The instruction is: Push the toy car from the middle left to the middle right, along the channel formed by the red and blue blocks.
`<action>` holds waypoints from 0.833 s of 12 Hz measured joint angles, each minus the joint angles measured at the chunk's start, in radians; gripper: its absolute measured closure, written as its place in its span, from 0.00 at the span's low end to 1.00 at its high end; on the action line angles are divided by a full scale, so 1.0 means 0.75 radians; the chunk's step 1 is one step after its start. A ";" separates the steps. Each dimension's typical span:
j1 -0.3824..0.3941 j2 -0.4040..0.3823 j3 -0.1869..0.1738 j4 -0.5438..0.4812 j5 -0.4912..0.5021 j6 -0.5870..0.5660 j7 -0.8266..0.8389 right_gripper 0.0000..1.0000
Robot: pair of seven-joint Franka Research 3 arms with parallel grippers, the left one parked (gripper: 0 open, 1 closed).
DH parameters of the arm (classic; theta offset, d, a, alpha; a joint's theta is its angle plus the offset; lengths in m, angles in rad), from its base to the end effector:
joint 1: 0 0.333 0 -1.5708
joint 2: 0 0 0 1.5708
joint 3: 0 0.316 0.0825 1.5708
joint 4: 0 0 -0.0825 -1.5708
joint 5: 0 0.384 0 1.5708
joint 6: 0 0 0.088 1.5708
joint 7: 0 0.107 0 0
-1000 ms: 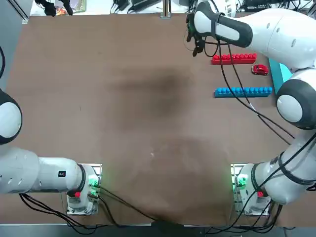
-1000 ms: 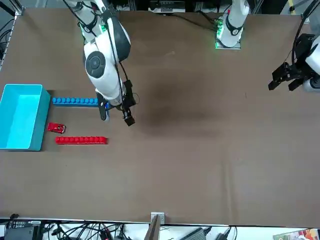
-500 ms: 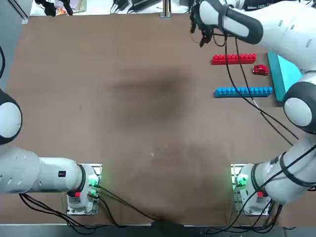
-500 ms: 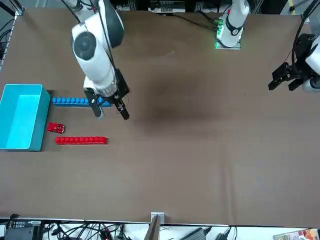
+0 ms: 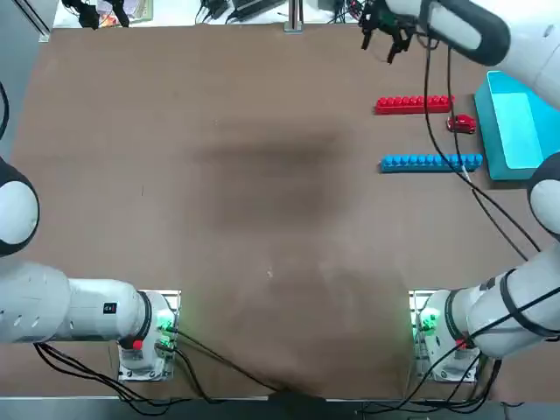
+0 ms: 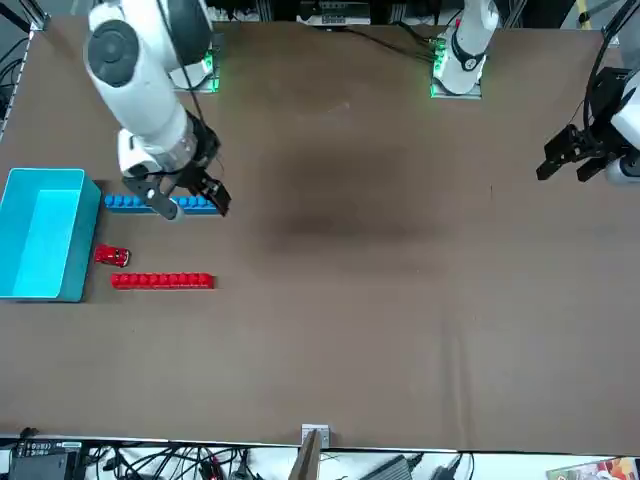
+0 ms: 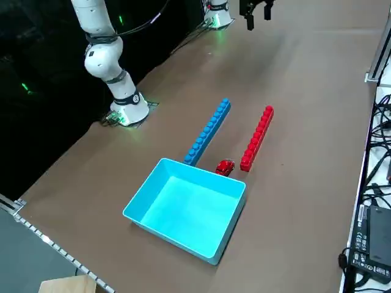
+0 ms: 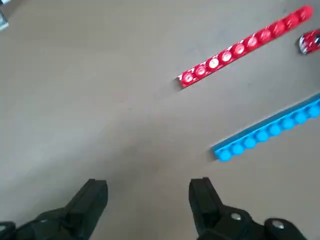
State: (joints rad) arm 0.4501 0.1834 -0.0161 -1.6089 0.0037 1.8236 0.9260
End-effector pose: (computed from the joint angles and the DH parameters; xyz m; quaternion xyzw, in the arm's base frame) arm 0.5646 0.2628 0.5206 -0.9697 0.2438 -0.0120 0.0101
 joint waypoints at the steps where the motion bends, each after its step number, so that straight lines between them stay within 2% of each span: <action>1: -0.024 -0.018 -0.001 0.000 -0.001 -0.031 -0.094 0.00; 7: -0.184 -0.115 -0.006 0.000 -0.003 -0.162 -0.631 0.00; 10: -0.302 -0.169 -0.008 0.000 -0.003 -0.214 -0.920 0.00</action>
State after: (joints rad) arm 0.2237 0.0565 -0.0223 -1.6092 0.0012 1.6631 0.2359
